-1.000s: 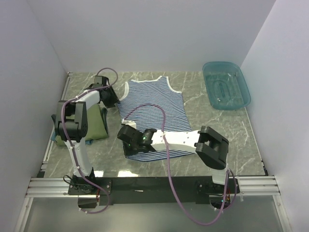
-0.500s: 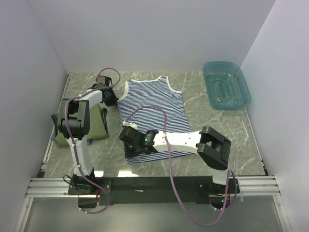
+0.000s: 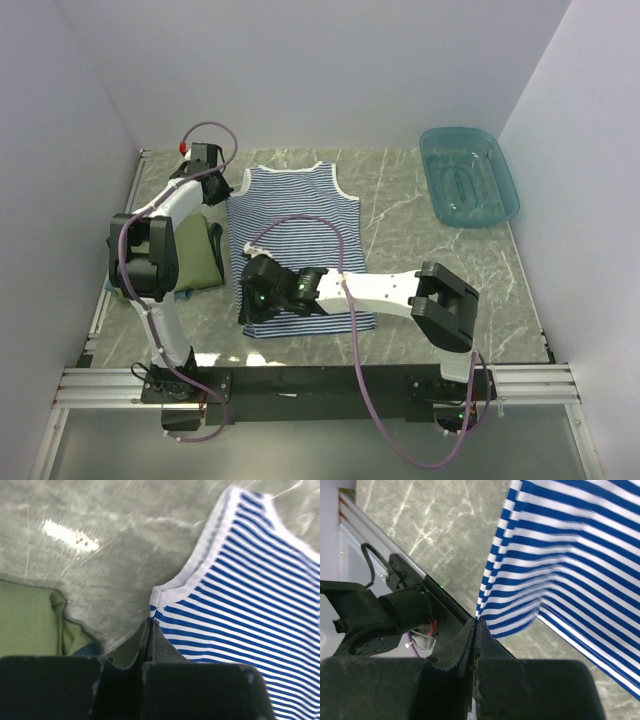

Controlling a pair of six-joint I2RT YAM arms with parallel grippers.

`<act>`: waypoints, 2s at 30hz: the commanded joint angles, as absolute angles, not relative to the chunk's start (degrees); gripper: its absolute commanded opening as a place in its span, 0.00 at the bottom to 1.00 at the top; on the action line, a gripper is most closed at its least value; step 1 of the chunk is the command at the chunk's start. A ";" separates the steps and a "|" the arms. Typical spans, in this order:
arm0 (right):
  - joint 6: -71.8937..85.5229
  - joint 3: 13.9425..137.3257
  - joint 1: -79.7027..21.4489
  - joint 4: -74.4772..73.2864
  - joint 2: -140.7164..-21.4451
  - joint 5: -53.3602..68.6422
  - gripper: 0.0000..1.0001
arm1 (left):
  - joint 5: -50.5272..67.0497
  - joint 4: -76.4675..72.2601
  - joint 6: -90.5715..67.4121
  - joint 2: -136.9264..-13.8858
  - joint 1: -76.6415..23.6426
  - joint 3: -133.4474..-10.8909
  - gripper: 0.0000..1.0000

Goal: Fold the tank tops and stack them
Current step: Fold the tank top

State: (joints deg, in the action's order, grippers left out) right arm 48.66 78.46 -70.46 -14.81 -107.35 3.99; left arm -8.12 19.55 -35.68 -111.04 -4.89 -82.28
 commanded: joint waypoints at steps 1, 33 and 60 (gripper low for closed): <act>50.80 73.07 -68.47 -10.20 -102.06 8.79 0.00 | -10.72 18.01 -36.47 -108.81 -6.32 -87.44 0.00; 60.12 36.57 -62.93 3.25 -83.41 3.34 0.00 | -9.67 16.70 -36.56 -122.34 -22.67 -98.52 0.00; 60.83 33.48 -63.37 -9.74 -69.36 -9.91 0.49 | -2.90 10.37 -33.92 -120.77 -24.43 -95.45 0.45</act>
